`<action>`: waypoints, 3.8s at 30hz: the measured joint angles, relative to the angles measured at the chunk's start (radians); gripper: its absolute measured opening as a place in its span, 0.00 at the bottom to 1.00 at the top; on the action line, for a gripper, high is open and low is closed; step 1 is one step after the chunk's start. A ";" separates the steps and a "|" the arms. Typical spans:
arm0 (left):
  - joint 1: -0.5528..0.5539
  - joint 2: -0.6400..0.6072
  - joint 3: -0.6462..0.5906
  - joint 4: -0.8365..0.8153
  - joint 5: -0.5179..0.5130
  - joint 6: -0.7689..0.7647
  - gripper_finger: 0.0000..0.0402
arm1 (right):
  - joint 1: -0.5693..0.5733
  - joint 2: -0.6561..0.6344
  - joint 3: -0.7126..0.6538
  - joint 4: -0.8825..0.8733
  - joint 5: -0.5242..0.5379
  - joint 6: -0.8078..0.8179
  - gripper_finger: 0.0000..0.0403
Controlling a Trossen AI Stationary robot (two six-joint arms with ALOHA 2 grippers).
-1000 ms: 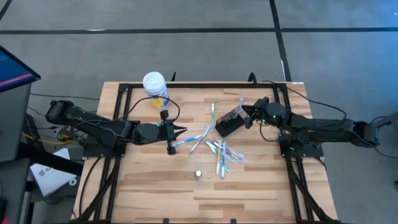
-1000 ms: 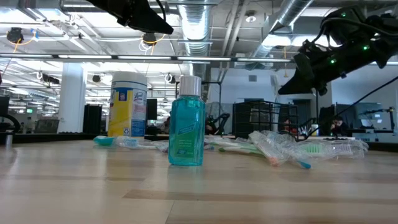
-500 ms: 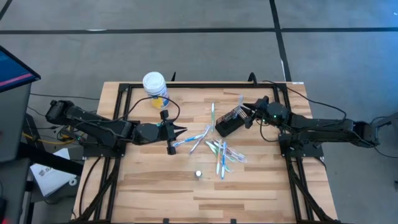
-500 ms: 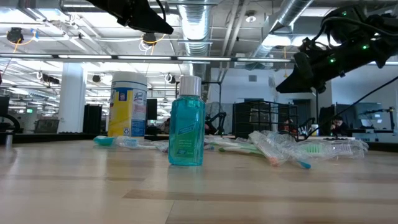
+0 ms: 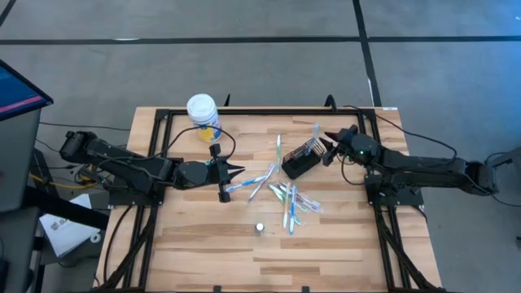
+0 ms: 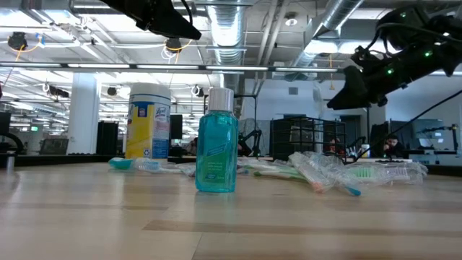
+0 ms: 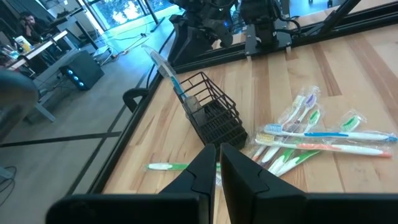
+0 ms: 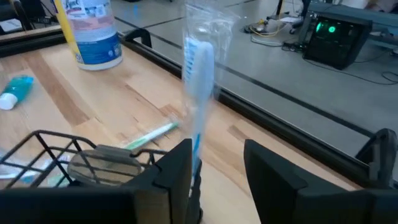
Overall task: Pick & Place toothbrushing station
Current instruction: Put the blue toothbrush into the mesh organizer
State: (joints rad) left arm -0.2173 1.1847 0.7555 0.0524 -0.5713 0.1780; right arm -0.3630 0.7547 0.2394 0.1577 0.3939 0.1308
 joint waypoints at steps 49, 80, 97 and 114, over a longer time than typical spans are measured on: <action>-0.006 0.007 -0.289 -0.213 0.106 -0.375 0.31 | 0.440 0.110 0.197 -0.143 -0.026 0.046 0.30; -0.006 0.177 -0.500 0.221 0.126 -0.395 0.41 | 0.440 0.182 0.243 -0.150 -0.026 0.019 0.30; -0.006 0.246 -0.500 0.299 0.074 -0.392 0.29 | 0.440 0.182 0.243 -0.150 -0.026 0.019 0.30; -0.006 0.244 -0.500 0.298 0.092 -0.360 0.00 | 0.440 0.182 0.243 -0.149 -0.026 0.019 0.30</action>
State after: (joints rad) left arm -0.2230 1.4287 0.2554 0.3508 -0.4792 -0.1822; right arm 0.0772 0.9367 0.4820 0.0082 0.3679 0.1501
